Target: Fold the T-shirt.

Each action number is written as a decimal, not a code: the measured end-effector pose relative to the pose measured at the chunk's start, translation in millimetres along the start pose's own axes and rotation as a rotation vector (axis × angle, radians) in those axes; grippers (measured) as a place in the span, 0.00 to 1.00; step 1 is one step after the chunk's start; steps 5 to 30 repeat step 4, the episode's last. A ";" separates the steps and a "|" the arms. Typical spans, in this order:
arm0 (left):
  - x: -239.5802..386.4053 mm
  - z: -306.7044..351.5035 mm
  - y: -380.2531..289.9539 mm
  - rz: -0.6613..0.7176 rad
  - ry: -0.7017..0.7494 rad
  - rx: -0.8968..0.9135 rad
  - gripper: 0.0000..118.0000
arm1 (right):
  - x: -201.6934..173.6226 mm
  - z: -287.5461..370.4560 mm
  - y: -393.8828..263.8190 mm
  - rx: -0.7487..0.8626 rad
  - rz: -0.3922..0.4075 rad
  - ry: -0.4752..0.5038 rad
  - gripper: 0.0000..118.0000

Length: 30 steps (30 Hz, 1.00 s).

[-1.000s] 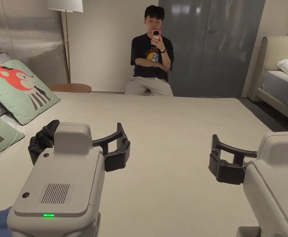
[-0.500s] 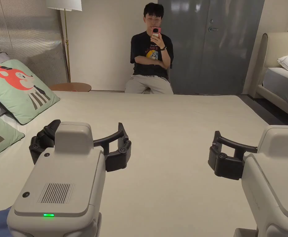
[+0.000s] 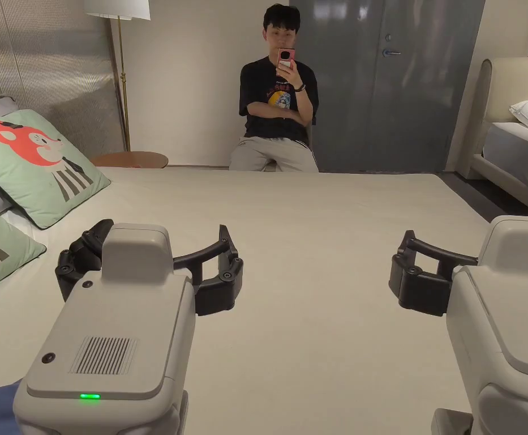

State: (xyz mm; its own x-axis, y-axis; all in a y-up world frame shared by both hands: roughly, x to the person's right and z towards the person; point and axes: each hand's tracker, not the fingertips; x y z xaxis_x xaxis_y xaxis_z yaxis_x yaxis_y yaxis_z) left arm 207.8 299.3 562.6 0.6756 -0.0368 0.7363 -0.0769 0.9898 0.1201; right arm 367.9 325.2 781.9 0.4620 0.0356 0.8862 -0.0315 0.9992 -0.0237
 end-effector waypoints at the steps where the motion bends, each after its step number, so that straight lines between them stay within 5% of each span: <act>1: 0.0 0.0 -0.1 0.000 0.000 -0.001 0.93 | 0.1 0.3 -0.3 0.004 0.003 -0.003 1.00; 30: 0.2 -0.2 -0.5 0.002 0.001 -0.003 0.93 | -2.5 2.6 -1.8 0.024 0.045 -0.018 1.00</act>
